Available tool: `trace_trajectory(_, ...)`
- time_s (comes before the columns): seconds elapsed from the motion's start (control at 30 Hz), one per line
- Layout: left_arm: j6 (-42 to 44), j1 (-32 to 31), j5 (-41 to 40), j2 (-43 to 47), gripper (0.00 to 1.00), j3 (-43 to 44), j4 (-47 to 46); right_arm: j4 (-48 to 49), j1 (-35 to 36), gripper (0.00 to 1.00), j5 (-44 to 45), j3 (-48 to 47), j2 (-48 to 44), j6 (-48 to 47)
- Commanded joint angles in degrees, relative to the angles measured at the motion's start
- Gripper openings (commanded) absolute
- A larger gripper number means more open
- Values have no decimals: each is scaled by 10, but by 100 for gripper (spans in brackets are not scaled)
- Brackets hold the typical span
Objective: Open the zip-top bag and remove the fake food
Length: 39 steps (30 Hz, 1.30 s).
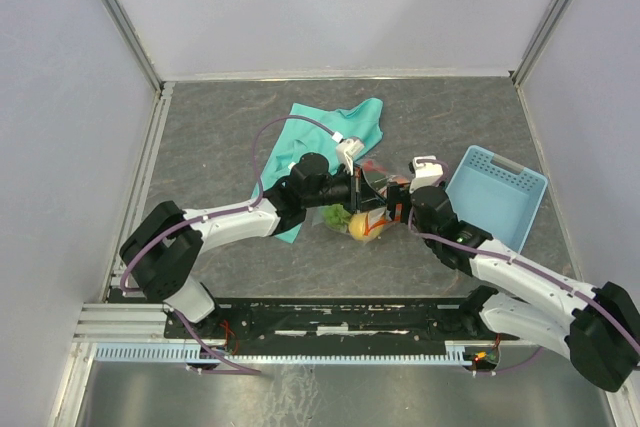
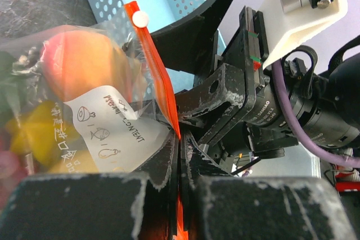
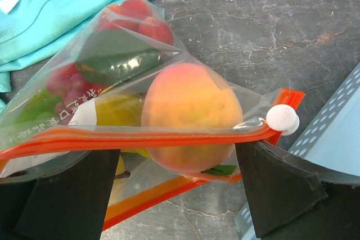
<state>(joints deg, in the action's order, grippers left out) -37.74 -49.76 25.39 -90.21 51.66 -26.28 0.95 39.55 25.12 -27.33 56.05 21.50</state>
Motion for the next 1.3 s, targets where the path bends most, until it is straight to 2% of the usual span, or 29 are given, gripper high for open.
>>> trace_trajectory(0.0, -32, -10, 46, 40, 3, -1, -61, 24, 0, 91, 68, -26, 38, 24)
trace_trajectory(0.23, -41, -9, 54, 58, 3, -13, -73, 54, 0, 86, 83, -30, 77, 19)
trace_trajectory(0.3, -46, -9, 56, 63, 3, -17, -79, 71, -1, 79, 84, -27, 79, 18)
trace_trajectory(0.37, -46, -9, 56, 68, 3, -20, -80, 91, -1, 67, 78, -19, 78, 17)
trace_trajectory(0.47, -39, -10, 53, 76, 3, -24, -77, 109, -1, 57, 71, -8, 73, 19)
trace_trajectory(0.57, -25, -8, 41, 83, 3, -27, -63, 119, -1, 52, 51, 3, 54, 21)
trace_trajectory(0.83, 7, -3, -6, 76, 3, -32, -31, 83, 0, 45, 4, 16, -31, 37)
trace_trajectory(1.27, 13, 14, -102, 65, 3, -27, -25, 18, -1, 42, -101, 28, -142, 107)
